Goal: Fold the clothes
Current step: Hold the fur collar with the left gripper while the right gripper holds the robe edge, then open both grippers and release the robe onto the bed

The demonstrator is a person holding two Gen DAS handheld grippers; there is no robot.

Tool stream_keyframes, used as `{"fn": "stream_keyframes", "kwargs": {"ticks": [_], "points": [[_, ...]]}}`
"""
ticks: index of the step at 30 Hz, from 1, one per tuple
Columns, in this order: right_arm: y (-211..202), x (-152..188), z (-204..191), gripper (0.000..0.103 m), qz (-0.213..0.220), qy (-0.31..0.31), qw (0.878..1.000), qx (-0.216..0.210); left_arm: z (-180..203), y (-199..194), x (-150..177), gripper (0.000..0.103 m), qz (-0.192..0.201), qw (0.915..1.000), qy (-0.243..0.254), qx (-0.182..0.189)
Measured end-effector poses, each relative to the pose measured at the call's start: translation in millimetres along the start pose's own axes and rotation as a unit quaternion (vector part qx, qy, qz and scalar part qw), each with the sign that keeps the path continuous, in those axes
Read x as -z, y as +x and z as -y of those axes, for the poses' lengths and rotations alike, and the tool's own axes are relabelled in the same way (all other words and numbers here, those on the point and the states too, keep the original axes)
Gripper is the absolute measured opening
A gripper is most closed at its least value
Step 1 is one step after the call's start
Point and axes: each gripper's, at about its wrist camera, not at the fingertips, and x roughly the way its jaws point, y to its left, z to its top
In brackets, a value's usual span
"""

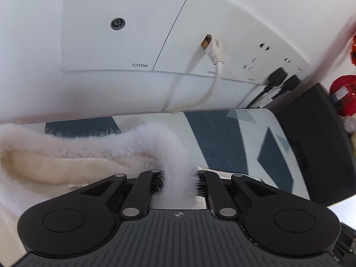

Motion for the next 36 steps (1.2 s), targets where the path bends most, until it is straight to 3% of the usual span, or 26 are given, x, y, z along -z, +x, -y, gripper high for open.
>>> {"fn": "stream_keyframes", "kwargs": {"ticks": [3,4,7,8,9,11,15,18,20,23,27,29,33,36], "points": [[27.9,-2.8,-3.5,0.009,-0.02,-0.021,0.999,0.023,6.0,3.2,0.1,0.015,0.004,0.9997,0.023,0.002],[35.6,-1.5,-4.0,0.009,-0.03,-0.025,0.999,0.028,9.7,2.8,-0.7,0.025,-0.003,0.9992,0.038,0.005],[42.0,5.5,-2.3,0.013,-0.038,-0.023,0.998,0.038,21.4,-8.1,-0.6,0.084,-0.023,0.9958,0.088,-0.011],[40.5,6.4,-1.6,0.021,-0.035,-0.02,0.998,0.042,24.6,-18.9,1.4,0.088,-0.014,0.9934,0.109,-0.033],[39.0,7.2,-0.9,0.027,-0.033,-0.017,0.998,0.045,26.7,-31.4,3.6,0.088,-0.002,0.99,0.132,-0.05],[28.1,4.5,3.0,0.04,-0.014,0.0,0.999,0.041,22.8,-61.1,6.1,0.088,0.02,0.985,0.165,-0.047],[-1.2,-5.9,4.7,0.042,0.026,0.022,0.999,0.006,-11.4,-128.3,14.1,0.089,0.058,0.9859,0.152,-0.041],[-25.5,-11.6,-4.4,0.047,0.043,0.027,0.997,-0.052,-56.9,-174.2,43.4,0.091,0.088,0.9848,0.102,-0.109],[-38.6,-9.9,-21.9,0.054,0.037,0.011,0.994,-0.103,-89.8,-200.3,72.3,0.091,0.086,0.9827,0.061,-0.152],[-56.2,2.9,-56.6,0.064,0.014,-0.036,0.986,-0.165,-135.5,-238.7,119.7,0.091,0.073,0.9811,-0.015,-0.178],[-71.5,28.9,-109.3,0.076,-0.028,-0.082,0.973,-0.213,-175.2,-277.4,169.0,0.091,0.07,0.969,-0.11,-0.21],[-74.1,42.6,-134.5,0.079,-0.051,-0.094,0.968,-0.229,-190.4,-290.1,184.9,0.091,0.066,0.9648,-0.163,-0.195],[-74.1,69.6,-179.3,0.081,-0.095,-0.115,0.961,-0.235,-208.0,-289.8,210.5,0.091,0.033,0.9598,-0.254,-0.115],[-75.8,85.5,-205.1,0.081,-0.101,-0.161,0.96,-0.205,-204.0,-282.0,225.8,0.091,0.003,0.9511,-0.301,-0.071]]}}
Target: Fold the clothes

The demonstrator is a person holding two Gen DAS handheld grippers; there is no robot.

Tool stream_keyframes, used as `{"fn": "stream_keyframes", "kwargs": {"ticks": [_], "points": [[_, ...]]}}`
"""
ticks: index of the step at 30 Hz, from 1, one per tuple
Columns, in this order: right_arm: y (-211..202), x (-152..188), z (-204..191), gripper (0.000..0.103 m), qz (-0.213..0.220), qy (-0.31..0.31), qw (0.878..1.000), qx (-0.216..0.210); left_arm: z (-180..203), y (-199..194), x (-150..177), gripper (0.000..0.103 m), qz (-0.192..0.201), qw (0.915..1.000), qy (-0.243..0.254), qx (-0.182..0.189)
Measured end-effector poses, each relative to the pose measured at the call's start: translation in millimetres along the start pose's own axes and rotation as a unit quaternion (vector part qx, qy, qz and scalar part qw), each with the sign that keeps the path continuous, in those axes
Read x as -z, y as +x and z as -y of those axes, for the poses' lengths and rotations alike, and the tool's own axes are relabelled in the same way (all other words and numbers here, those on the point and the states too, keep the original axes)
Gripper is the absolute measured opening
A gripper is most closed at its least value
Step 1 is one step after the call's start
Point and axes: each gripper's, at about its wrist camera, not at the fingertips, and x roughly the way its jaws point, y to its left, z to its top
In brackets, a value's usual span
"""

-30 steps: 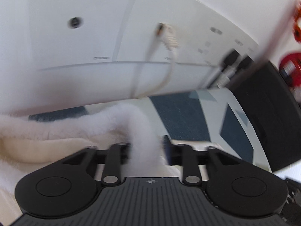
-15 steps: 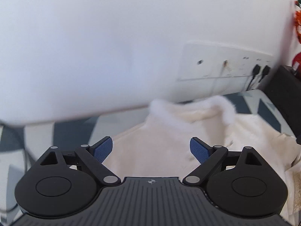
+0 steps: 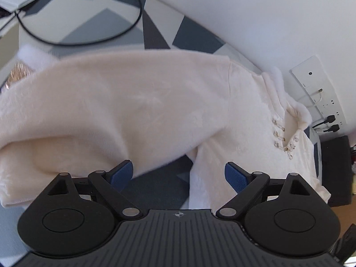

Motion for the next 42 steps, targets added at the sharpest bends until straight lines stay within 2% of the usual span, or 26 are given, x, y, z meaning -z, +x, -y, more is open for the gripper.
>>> {"fn": "stream_keyframes", "kwargs": {"ticks": [2,3,4,9,10,11,12,13,15,16,20,37,42], "points": [[3.7,3.9,-12.9,0.081,-0.002,-0.035,0.999,0.022,-3.9,8.3,8.4,0.091,-0.034,0.9979,-0.039,0.038],[4.9,5.0,-17.1,0.081,-0.001,-0.047,0.999,0.028,-6.1,12.8,12.3,0.091,-0.043,0.9962,-0.056,0.051],[6.3,5.4,-19.7,0.082,-0.004,-0.048,0.998,0.031,-7.5,15.0,14.3,0.096,-0.041,0.9951,-0.068,0.059],[12.6,3.5,-19.3,0.086,-0.004,-0.031,0.999,0.037,-15.3,11.6,5.5,0.094,0.048,0.9907,-0.11,0.064],[13.5,3.0,-19.4,0.086,-0.003,-0.031,0.999,0.038,-17.0,10.6,0.9,0.082,0.069,0.9898,-0.115,0.049],[14.0,2.7,-19.9,0.086,-0.003,-0.029,0.999,0.038,-17.5,9.8,-4.6,0.048,0.087,0.9896,-0.113,0.017],[14.7,1.9,-20.3,0.086,-0.003,-0.027,0.999,0.037,-17.9,9.1,-10.1,0.031,0.106,0.988,-0.112,-0.015],[15.4,1.0,-20.6,0.086,-0.004,-0.026,0.999,0.035,-20.6,8.5,-15.1,0.012,0.119,0.9857,-0.116,-0.032],[18.5,-1.7,-21.4,0.084,-0.001,-0.022,0.999,0.032,-29.4,8.2,-23.5,0.011,0.13,0.9822,-0.133,-0.029],[19.8,-2.9,-22.5,0.078,0.001,-0.021,0.999,0.031,-30.0,6.8,-26.8,0.01,0.136,0.9813,-0.132,-0.035],[24.9,-8.6,-25.4,0.072,0.011,-0.016,0.999,0.027,-30.7,3.2,-34.9,0.009,0.158,0.978,-0.123,-0.058],[50.1,-31.5,-41.9,0.07,0.038,-0.014,0.999,0.023,-56.6,-9.6,-99.0,0.009,0.207,0.9686,-0.11,-0.083],[50.0,-30.3,-35.2,0.072,0.044,-0.006,0.999,0.028,-50.9,-12.3,-92.8,0.016,0.183,0.9775,-0.066,-0.08]]}}
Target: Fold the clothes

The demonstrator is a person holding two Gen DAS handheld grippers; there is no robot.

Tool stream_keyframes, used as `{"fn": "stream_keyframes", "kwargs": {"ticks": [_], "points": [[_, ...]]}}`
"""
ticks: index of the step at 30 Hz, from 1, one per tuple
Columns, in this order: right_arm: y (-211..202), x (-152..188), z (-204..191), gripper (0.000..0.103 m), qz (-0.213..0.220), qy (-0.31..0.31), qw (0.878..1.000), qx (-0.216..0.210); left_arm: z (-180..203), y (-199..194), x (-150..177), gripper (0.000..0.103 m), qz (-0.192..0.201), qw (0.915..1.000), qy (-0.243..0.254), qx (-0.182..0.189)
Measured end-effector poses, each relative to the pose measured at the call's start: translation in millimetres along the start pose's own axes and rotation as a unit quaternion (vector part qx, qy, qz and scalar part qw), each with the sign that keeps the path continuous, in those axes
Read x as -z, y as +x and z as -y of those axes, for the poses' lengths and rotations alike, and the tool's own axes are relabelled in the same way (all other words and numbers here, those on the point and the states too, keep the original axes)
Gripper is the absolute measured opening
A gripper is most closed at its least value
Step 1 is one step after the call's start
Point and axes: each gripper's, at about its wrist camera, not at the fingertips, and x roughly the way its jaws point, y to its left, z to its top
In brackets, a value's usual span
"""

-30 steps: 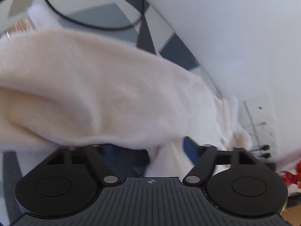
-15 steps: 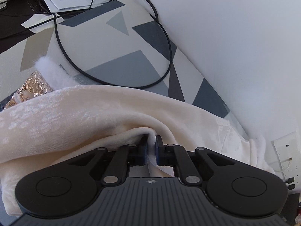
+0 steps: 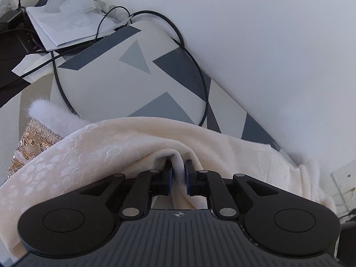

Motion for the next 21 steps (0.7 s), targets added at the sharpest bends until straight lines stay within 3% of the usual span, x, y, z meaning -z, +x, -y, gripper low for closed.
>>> {"fn": "stream_keyframes", "kwargs": {"ticks": [5,8,11,17,21], "points": [[-23.1,8.0,10.3,0.074,-0.016,0.033,0.999,0.006,2.0,-30.8,12.6,0.063,-0.032,0.998,0.038,0.038],[-54.1,20.9,17.8,0.074,-0.011,0.064,0.998,0.012,6.9,-55.4,25.0,0.077,-0.031,0.9934,0.093,0.06],[-94.7,39.0,24.3,0.074,0.008,0.097,0.994,0.05,9.9,-71.6,36.8,0.09,-0.038,0.9871,0.139,0.07],[-168.4,76.0,63.4,0.074,0.026,0.195,0.971,0.133,6.6,-75.2,50.7,0.091,-0.088,0.9812,0.153,0.079],[-210.9,99.9,61.2,0.076,0.05,0.223,0.957,0.178,7.7,-76.4,54.2,0.091,-0.114,0.9773,0.16,0.08]]}}
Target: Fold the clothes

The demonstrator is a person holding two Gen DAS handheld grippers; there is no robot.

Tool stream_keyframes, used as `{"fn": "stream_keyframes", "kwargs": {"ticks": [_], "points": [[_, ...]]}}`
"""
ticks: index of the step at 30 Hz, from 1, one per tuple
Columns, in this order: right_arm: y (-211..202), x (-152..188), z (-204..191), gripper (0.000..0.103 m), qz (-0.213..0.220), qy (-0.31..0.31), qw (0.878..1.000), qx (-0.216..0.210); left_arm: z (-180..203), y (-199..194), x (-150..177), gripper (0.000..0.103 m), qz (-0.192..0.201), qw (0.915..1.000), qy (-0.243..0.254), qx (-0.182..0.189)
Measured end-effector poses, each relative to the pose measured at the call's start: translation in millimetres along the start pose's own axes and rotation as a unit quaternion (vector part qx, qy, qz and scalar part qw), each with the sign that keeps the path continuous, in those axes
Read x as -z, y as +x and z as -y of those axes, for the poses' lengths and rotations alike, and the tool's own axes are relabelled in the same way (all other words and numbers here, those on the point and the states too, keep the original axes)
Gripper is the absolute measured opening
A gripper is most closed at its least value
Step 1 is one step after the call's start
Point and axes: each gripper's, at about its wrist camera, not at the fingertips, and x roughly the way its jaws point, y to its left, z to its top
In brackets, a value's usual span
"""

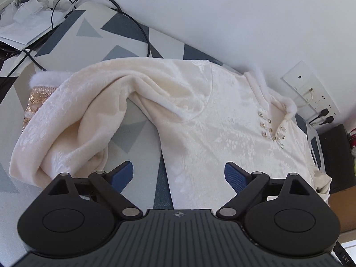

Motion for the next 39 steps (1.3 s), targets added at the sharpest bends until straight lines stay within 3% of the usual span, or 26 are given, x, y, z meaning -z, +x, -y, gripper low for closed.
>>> {"fn": "stream_keyframes", "kwargs": {"ticks": [5,8,11,17,19,28,33,39], "points": [[-35.5,5.8,48.5,0.081,0.032,0.05,0.998,0.037,7.9,-19.0,3.6,0.091,0.016,0.9998,0.009,-0.011],[-41.3,8.5,78.1,0.083,0.048,0.091,0.994,0.039,11.1,-34.4,7.7,0.091,0.029,0.9994,-0.003,-0.02],[-34.7,11.2,99.7,0.084,0.051,0.12,0.991,0.019,15.1,-50.6,16.5,0.092,0.048,0.9977,-0.017,-0.044],[-9.8,0.6,115.6,0.085,0.038,0.063,0.997,-0.016,33.7,-68.9,46.9,0.093,0.071,0.9922,-0.046,-0.092],[-5.7,-3.3,122.1,0.088,0.039,0.046,0.998,-0.032,43.7,-71.9,60.7,0.093,0.072,0.9911,-0.05,-0.101],[21.8,-3.5,168.5,0.089,0.011,0.056,0.993,-0.104,94.4,-84.1,127.5,0.093,0.053,0.9916,-0.034,-0.112],[41.8,1.8,178.7,0.089,-0.018,0.059,0.987,-0.147,83.3,-116.8,156.3,0.093,0.073,0.9859,-0.058,-0.139],[60.0,0.7,155.9,0.089,-0.042,0.04,0.979,-0.196,42.2,-154.4,179.6,0.093,0.091,0.972,-0.12,-0.18]]}}
